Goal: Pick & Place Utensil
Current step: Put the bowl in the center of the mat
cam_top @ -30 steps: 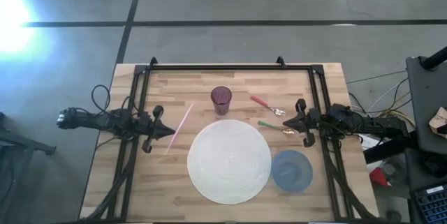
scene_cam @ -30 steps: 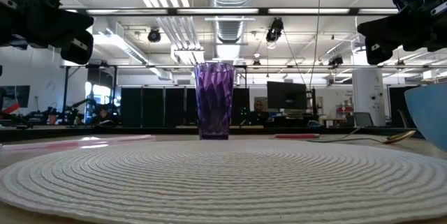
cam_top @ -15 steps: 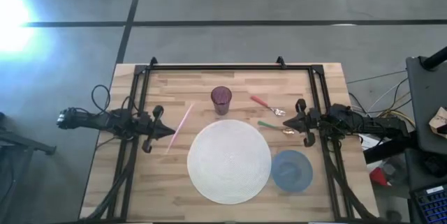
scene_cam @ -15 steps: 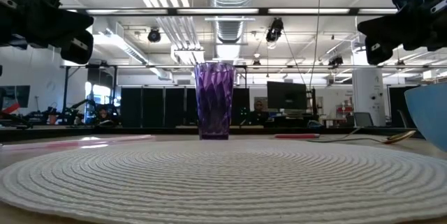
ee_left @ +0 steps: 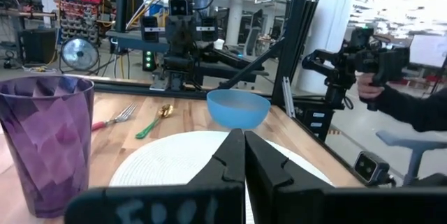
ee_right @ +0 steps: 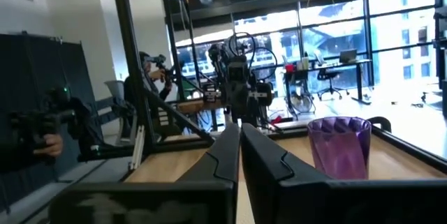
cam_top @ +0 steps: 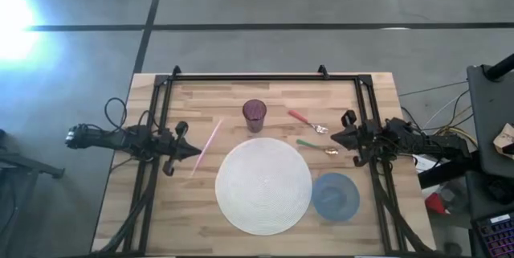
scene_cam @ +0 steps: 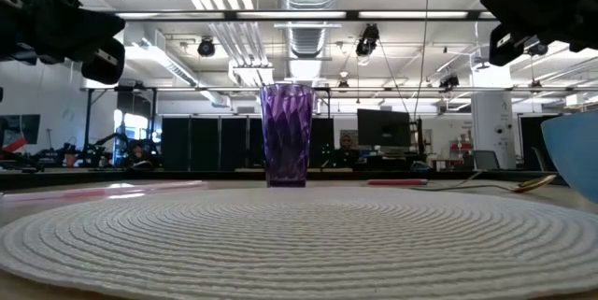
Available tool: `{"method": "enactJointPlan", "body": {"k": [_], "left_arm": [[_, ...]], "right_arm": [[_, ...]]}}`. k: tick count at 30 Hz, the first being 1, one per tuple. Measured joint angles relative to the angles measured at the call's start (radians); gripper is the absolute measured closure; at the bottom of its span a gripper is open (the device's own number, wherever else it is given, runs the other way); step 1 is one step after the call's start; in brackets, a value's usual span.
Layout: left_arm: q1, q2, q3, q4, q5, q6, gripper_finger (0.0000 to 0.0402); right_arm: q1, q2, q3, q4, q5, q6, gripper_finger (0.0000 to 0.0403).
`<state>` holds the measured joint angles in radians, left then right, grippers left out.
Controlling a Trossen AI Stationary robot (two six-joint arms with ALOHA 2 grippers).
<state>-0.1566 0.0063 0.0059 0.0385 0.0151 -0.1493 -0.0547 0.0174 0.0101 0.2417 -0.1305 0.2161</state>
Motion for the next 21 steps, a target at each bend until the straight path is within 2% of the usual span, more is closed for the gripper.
{"method": "enactJointPlan", "body": {"k": [5,10,16,21], "left_arm": [[0.0,0.0,0.0,0.003,0.0,-0.074,0.0401],[0.0,0.0,0.0,0.004,0.0,-0.079,0.0401],[0.0,0.0,0.0,0.004,-0.001,-0.089,0.0401],[0.0,0.0,0.0,-0.004,-0.001,-0.089,0.0401]], "right_arm": [[0.0,0.003,0.015,-0.007,0.0,0.002,0.0345],[0.0,0.039,0.106,-0.051,0.037,0.044,0.0296],[-0.001,0.14,0.326,-0.394,0.139,0.039,0.0251],[0.0,0.259,0.523,-0.63,0.156,0.068,0.0226]]}}
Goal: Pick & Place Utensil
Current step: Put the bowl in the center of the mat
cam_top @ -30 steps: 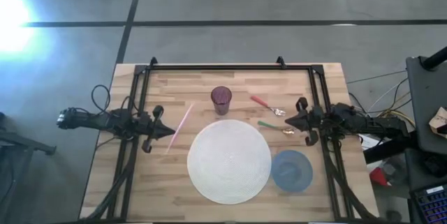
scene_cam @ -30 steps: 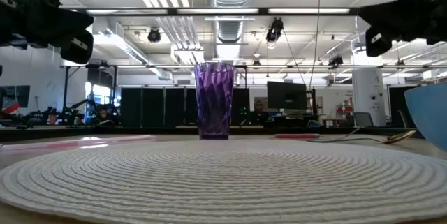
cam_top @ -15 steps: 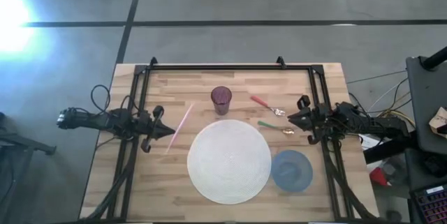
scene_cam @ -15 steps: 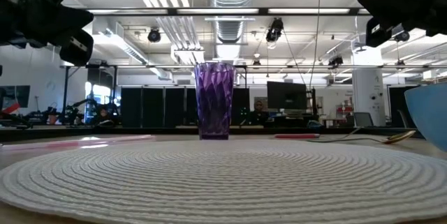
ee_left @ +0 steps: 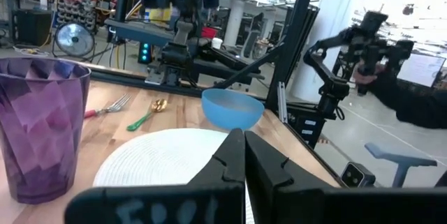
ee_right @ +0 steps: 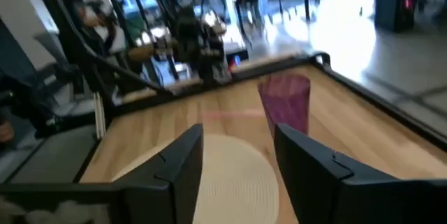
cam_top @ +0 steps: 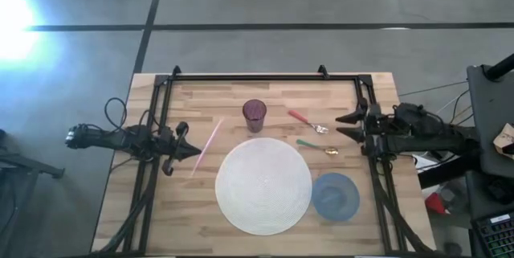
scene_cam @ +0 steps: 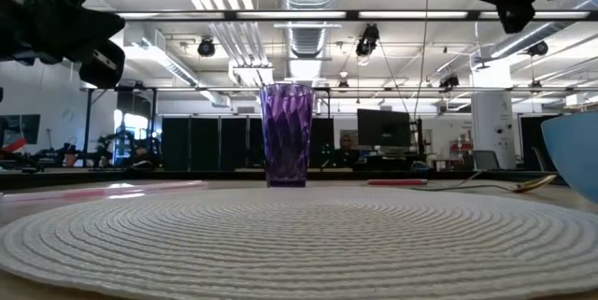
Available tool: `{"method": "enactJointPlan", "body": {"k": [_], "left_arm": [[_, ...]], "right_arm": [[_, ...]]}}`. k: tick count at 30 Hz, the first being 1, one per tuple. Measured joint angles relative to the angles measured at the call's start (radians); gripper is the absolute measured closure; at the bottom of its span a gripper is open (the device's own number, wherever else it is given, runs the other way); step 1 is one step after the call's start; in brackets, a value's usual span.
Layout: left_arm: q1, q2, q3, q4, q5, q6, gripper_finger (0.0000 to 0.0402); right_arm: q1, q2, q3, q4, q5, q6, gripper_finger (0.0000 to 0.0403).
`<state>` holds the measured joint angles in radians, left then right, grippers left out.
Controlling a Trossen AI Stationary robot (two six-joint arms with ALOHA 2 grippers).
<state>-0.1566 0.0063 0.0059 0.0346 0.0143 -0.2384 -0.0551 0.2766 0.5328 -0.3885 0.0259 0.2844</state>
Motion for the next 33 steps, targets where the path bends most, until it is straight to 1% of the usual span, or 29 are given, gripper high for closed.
{"method": "enactJointPlan", "body": {"k": [6,12,15,19,22,25,30,33], "left_arm": [[0.0,0.001,0.0,-0.012,0.0,0.0,0.0401],[0.0,0.001,0.0,-0.013,0.0,-0.001,0.0401],[0.0,0.001,0.0,-0.014,0.0,-0.001,0.0401],[0.0,0.001,0.0,-0.015,0.0,-0.001,0.0401],[0.0,0.001,0.0,-0.016,0.0,-0.001,0.0401],[0.0,0.001,0.0,-0.016,0.0,-0.001,0.0401],[0.0,0.002,0.0,-0.016,0.0,-0.001,0.0401],[0.0,0.002,0.0,-0.017,0.0,-0.001,0.0401]], "right_arm": [[0.0,0.154,0.212,-0.206,-0.009,0.014,0.0211],[0.0,0.317,0.396,-0.376,-0.089,-0.013,0.0209],[0.005,0.393,0.464,-0.483,-0.132,-0.026,0.0212],[0.033,0.498,0.516,-0.606,-0.139,-0.014,0.0213],[0.075,0.576,0.533,-0.652,-0.139,-0.011,0.0213],[0.133,0.643,0.55,-0.659,-0.14,-0.011,0.0213],[0.254,0.758,0.592,-0.677,-0.14,-0.008,0.0213],[0.324,0.825,0.626,-0.711,-0.117,-0.004,0.0213]]}}
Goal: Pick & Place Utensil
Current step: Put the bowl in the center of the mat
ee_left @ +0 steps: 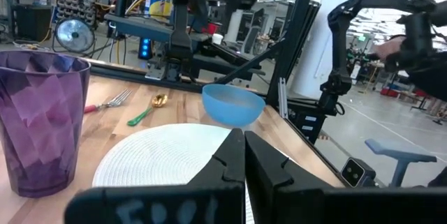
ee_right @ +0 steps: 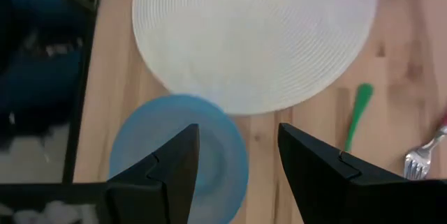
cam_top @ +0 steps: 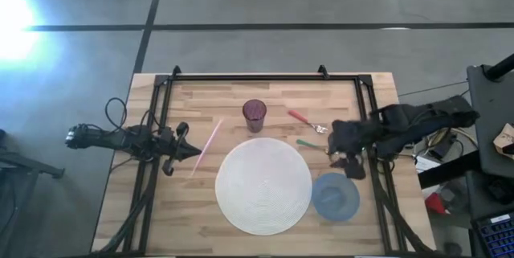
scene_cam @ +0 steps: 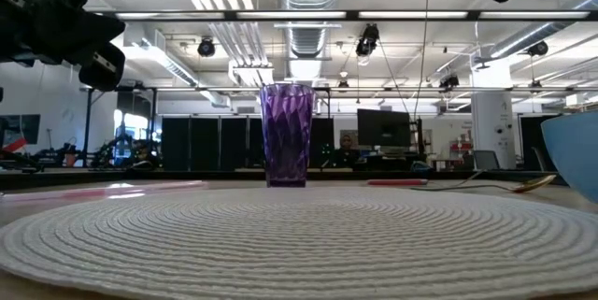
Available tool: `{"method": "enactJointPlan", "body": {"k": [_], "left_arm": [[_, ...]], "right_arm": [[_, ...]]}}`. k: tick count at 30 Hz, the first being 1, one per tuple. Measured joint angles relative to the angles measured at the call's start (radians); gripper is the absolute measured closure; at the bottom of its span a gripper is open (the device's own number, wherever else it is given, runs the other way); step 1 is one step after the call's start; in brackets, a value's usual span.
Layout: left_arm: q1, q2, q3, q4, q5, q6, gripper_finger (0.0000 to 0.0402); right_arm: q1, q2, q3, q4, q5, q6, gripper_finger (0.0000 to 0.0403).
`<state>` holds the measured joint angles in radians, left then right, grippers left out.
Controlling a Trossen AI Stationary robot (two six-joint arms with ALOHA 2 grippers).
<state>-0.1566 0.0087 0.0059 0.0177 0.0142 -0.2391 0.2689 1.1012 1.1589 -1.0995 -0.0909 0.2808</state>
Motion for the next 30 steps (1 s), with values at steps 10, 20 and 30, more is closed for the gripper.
{"method": "enactJointPlan", "body": {"k": [10,20,30], "left_arm": [[0.0,0.004,0.0,-0.002,0.0,0.002,0.0401],[0.0,0.007,0.0,-0.002,0.0,0.001,0.0401],[0.0,0.007,0.0,-0.003,0.0,0.001,0.0401]], "right_arm": [[0.101,0.206,0.027,-0.02,0.042,-0.023,0.0213],[0.107,0.371,0.018,-0.019,0.043,-0.108,0.0213],[0.107,0.513,0.018,-0.017,0.057,-0.191,0.0213]]}}
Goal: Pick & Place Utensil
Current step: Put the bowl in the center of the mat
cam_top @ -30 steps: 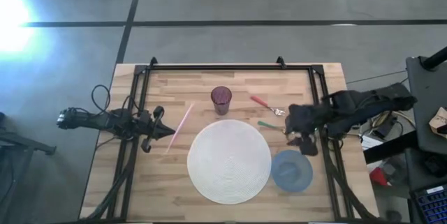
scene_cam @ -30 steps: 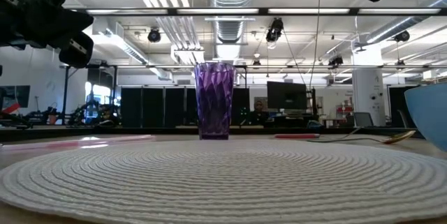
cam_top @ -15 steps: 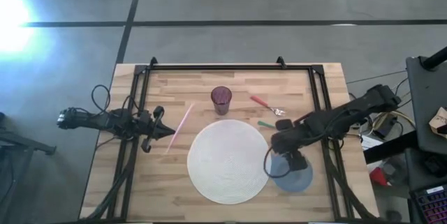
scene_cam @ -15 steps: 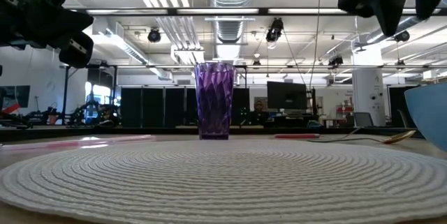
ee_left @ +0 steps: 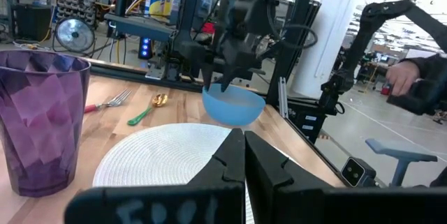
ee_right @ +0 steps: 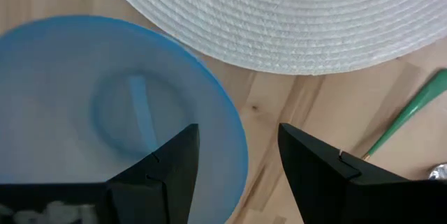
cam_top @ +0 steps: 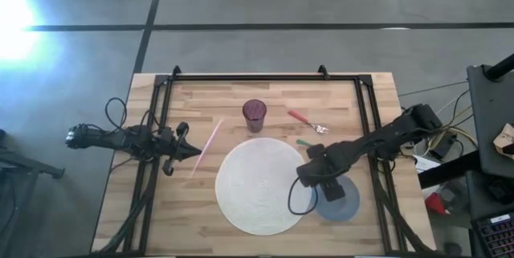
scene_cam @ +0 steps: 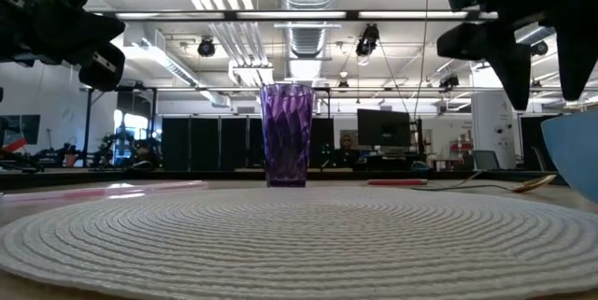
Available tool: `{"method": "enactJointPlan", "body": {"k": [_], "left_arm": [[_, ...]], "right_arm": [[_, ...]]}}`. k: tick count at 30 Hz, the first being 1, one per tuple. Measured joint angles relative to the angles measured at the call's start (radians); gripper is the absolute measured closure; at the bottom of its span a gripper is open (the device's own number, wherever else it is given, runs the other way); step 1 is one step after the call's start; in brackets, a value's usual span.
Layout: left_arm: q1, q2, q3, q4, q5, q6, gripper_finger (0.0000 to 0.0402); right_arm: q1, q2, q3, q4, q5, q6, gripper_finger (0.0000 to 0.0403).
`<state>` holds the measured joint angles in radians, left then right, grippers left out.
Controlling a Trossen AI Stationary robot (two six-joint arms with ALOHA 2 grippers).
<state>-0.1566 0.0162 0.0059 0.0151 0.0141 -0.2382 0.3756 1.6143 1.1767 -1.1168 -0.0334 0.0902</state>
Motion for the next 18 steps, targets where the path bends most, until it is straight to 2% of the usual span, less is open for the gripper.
{"method": "enactJointPlan", "body": {"k": [18], "left_arm": [[0.0,0.0,0.0,0.0,0.0,-0.001,0.0401]], "right_arm": [[0.0,0.125,-0.025,0.005,0.01,-0.02,0.0215]]}}
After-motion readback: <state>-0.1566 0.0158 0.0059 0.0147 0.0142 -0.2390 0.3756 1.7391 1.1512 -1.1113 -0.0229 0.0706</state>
